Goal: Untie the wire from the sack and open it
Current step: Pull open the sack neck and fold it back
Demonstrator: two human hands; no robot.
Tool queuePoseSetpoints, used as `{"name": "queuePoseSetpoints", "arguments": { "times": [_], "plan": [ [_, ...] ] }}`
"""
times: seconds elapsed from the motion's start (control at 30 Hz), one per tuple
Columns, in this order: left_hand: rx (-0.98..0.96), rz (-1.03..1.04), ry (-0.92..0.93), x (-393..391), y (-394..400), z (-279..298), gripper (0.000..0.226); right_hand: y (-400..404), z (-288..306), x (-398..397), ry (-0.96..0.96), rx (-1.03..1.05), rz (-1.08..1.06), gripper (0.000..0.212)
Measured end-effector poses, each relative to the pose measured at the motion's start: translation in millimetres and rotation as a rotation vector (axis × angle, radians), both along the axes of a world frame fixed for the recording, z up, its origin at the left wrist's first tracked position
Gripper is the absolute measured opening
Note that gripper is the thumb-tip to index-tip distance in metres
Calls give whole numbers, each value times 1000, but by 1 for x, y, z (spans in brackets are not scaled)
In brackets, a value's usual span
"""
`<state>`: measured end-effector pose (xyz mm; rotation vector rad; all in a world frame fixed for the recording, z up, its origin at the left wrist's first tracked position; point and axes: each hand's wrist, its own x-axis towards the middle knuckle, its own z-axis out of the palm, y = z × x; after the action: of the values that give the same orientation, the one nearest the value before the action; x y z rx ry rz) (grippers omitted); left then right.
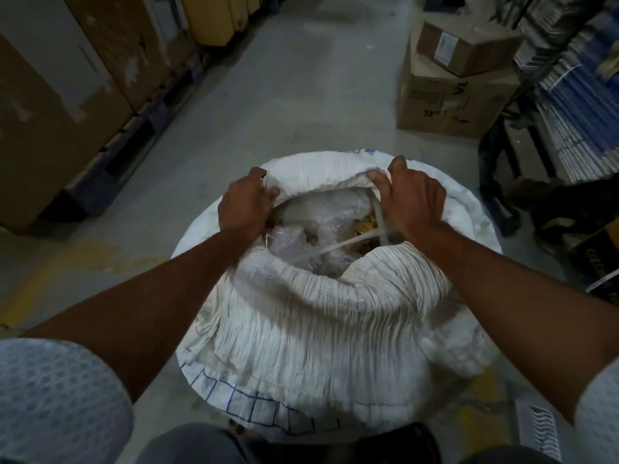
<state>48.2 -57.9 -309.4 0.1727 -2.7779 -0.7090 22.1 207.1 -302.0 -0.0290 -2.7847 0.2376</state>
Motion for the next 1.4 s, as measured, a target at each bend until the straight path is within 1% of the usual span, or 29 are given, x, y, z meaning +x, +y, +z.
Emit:
{"name": "queuePoseSetpoints", "arguments": {
  "times": [0.03,0.1,0.13,0.17,0.2,0.23,0.27,0.3,0.33,0.37,0.4,0.43,0.47,0.5,0.57,0.67,0.73,0.77,0.83,0.87,0.97,1.0,1.03,1.1,1.17,1.2,1.27,1.33,1.4],
  "plan": [
    [-61,-22,36,4,-1,5,37,1,2,3,-40,29,6,56],
    [-333,-99,146,13,1,13,38,0,8,15,-55,129,49,64],
    [-457,-144,212,19,5,17,38,-5,13,24,-2,163,112,67],
    [-514,-210,275,24,11,22,37,-12,18,34,80,169,201,66],
    [-511,-305,301,29,19,24,36,-19,22,44,141,153,296,62],
    [-449,-406,265,34,26,25,37,-25,23,54,137,131,387,55],
    [-361,-480,166,41,32,26,45,-27,22,62,65,123,452,49],
    [-291,-521,46,46,34,23,59,-26,19,70,-46,123,475,48],
    [-293,-537,-52,50,32,18,78,-20,14,76,-160,117,462,56],
    [-360,-540,-122,53,26,11,99,-10,9,81,-257,127,433,72],
    [-460,-531,-179,57,18,5,118,5,6,86,-304,159,406,88],
    [-550,-520,-236,61,8,2,131,21,4,91,-304,208,398,99],
    [-608,-505,-276,66,-3,2,137,38,3,97,-278,259,404,105],
    [-637,-497,-298,70,-16,2,136,55,3,104,-246,298,418,104],
    [-648,-512,-338,75,-40,3,135,84,2,115,-214,355,451,96],
    [-638,-535,-353,82,-50,10,141,103,1,120,-292,365,474,105],
    [-620,-557,-304,84,-38,18,143,96,4,119,-339,351,485,100],
    [-599,-578,-257,83,-30,22,141,88,10,120,-368,313,508,91],
    [-507,-616,-196,80,-16,33,126,71,30,121,-392,152,557,60],
    [-442,-623,-180,79,-11,40,109,62,42,123,-411,74,558,49],
    [-312,-598,-64,84,10,64,41,37,68,130,-433,-82,571,31],
    [-274,-553,-30,86,19,72,31,30,73,131,-397,-126,551,23],
    [-226,-486,-3,87,26,81,35,25,78,131,-346,-176,510,22],
    [-118,-342,33,86,37,95,47,16,88,131,-229,-279,389,38],
    [-114,-225,76,85,43,105,48,11,101,132,-108,-323,290,44],
    [-118,-184,103,87,45,111,46,10,108,135,-56,-338,244,42],
    [-97,-166,192,89,47,115,37,6,114,138,25,-383,187,29],
    [-104,-205,266,87,49,115,38,5,114,140,75,-362,174,19],
    [-136,-239,274,79,50,108,49,3,103,136,139,-278,209,30]
  ]
}}
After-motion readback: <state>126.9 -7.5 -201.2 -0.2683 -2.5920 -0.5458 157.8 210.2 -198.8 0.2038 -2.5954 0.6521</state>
